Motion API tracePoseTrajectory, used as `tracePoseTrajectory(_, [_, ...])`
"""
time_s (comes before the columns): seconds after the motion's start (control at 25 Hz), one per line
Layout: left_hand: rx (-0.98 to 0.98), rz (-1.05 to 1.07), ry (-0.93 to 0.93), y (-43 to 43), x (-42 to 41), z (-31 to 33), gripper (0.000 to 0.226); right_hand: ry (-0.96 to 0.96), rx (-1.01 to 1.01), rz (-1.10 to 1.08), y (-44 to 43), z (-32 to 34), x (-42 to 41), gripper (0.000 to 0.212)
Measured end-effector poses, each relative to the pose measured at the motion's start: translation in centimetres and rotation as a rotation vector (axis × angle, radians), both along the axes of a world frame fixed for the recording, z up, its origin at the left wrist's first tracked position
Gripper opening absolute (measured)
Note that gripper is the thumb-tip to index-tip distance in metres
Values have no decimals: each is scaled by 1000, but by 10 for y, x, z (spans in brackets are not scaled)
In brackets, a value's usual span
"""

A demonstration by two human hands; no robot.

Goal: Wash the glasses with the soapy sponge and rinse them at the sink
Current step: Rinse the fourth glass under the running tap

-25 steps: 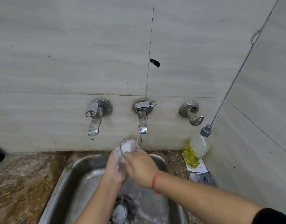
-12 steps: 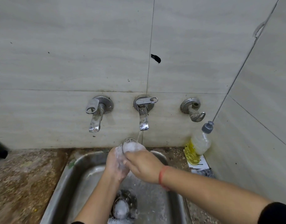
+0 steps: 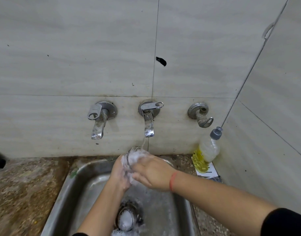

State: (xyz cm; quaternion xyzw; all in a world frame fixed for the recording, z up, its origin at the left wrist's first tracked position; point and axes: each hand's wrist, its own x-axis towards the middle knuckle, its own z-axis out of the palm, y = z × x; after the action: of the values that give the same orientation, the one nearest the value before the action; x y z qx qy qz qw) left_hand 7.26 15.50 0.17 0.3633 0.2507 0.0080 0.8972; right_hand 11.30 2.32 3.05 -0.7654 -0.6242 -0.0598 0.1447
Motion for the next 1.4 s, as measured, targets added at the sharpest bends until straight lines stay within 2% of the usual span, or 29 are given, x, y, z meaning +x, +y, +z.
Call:
tracePoseTrajectory(0.08, [3,-95,104,4,-4,2,29,-250,-7,167,-11,-12,23,23])
tracePoseTrajectory(0.12, [-36,-120,109,5,-5,2,25,-268,22,165,-13,-14,28,21])
tracePoseTrajectory(0.2, [-104,-77,49,2,-4,1,11,-90,-14,-5,-6,-14,14,21])
tracePoseTrajectory(0.28, [-115,37,-8,-2,-1,-7,19,221,-6,-193,5,-8,-6,24])
tracePoseTrajectory(0.32, [-95,68,-30,-1,-2,-10,21,279,-8,-189,6,-10,-6,24])
tracePoseTrajectory(0.36, [-76,65,-24,0,-2,-10,18,190,-25,-137,3,-8,-3,22])
tracePoseTrajectory(0.44, [-55,-35,-3,2,-3,-6,10,-165,-15,77,-7,-13,13,11])
tracePoseTrajectory(0.52, [-33,-70,7,5,-3,-2,10,-292,41,159,-11,-15,31,6])
tracePoseTrajectory(0.56, [-5,-52,-23,7,-1,-4,7,-228,50,109,-7,-17,28,8])
tracePoseTrajectory(0.64, [52,60,-26,7,7,-11,16,93,34,-116,5,-5,1,13])
tracePoseTrajectory(0.68, [-1,125,-35,4,7,-11,11,222,27,-180,11,1,-10,16])
tracePoseTrajectory(0.72, [-30,188,-28,0,5,-8,9,253,24,-161,11,1,-13,17])
tracePoseTrajectory(0.8, [-13,164,66,1,2,-7,10,-61,24,29,3,-1,-2,11])
tracePoseTrajectory(0.84, [16,131,112,4,2,-8,27,-209,40,126,-2,-7,9,11])
tracePoseTrajectory(0.92, [-47,66,101,9,2,-8,43,-263,54,190,-4,-11,23,18])
tracePoseTrajectory(0.96, [-84,49,44,8,3,-6,41,-195,49,126,0,-14,20,21])
tracePoseTrajectory(1.04, [-115,116,-58,5,7,-7,24,101,23,-115,11,-4,-6,21])
tracePoseTrajectory(1.08, [-99,164,-69,2,9,-8,18,248,7,-207,16,0,-15,23])
tracePoseTrajectory(1.12, [-87,172,-45,0,8,-10,22,295,-14,-225,15,0,-17,25])
tracePoseTrajectory(1.16, [-102,155,-26,-1,7,-11,27,200,-40,-162,10,-1,-14,24])
tracePoseTrajectory(1.24, [-99,73,47,3,4,-10,29,-143,-40,32,-3,-8,3,18])
tracePoseTrajectory(1.28, [-89,28,84,5,3,-9,30,-245,-13,104,-8,-13,14,14])
tracePoseTrajectory(1.32, [-88,-11,103,6,2,-7,27,-285,36,132,-10,-17,21,11])
tracePoseTrajectory(1.4, [-155,-39,17,3,3,1,17,-155,113,-10,-4,-13,11,8])
